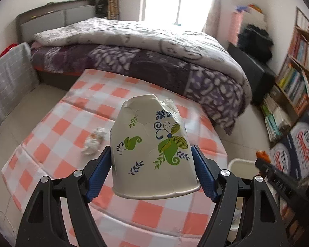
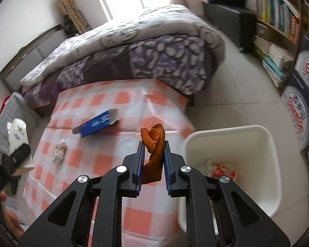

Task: Collect trash
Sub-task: 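Drop the orange peel into the bin with the right tool while the left tool drops the paper cup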

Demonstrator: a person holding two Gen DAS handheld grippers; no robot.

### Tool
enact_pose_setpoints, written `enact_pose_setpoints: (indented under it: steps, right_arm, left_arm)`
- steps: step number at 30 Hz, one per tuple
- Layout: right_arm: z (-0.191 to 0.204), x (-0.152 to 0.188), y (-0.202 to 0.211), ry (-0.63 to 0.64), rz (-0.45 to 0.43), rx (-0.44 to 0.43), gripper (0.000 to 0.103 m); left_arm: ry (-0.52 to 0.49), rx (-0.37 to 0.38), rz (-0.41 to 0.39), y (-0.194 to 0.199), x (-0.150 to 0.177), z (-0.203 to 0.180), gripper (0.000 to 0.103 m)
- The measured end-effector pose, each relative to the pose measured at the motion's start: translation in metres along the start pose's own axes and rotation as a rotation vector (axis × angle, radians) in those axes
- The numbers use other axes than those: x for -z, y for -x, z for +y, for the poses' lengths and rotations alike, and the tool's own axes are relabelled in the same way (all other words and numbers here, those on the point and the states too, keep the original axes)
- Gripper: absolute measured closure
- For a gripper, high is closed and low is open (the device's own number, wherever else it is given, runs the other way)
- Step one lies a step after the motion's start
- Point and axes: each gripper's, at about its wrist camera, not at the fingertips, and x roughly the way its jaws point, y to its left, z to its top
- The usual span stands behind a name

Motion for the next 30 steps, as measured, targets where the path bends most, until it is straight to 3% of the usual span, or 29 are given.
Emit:
enact_pose_setpoints:
  steps: [11, 12, 13, 15, 16, 20, 30]
  right_arm:
    - [-0.076, -0.009, 0.014, -0.049, 0.043, 0.193, 0.081]
    - [-0.083, -0.009, 0.015, -0.05, 0.048, 0.213, 0.074]
    - [-0.087, -0.008, 0.016, -0.054, 0.047, 0.227, 0.059]
    - [-0.098, -0.007, 0.02, -0.068, 0.037, 0.271, 0.039]
    - [-0.104, -0.008, 0.023, -0.077, 0.024, 0.304, 0.036]
    - [-0.123, -0.009, 0.031, -0.105, 0.003, 0.34, 0.029]
    - [-0.148, -0.013, 0.044, -0.148, -0.029, 0.371, 0.026]
  left_arm:
    - [-0.125, 0.098, 0.059, -0.02, 0.024, -0.077, 0.028]
    - [-0.136, 0.108, 0.064, -0.022, 0.026, -0.084, 0.028]
    - [-0.149, 0.118, 0.068, -0.023, 0.029, -0.092, 0.028]
    - [-0.17, 0.133, 0.076, -0.026, 0.033, -0.106, 0.028]
    - [-0.181, 0.141, 0.082, -0.028, 0.036, -0.113, 0.028]
    - [-0.225, 0.163, 0.099, -0.035, 0.046, -0.136, 0.028]
    - [-0.302, 0.222, 0.156, -0.051, 0.07, -0.178, 0.028]
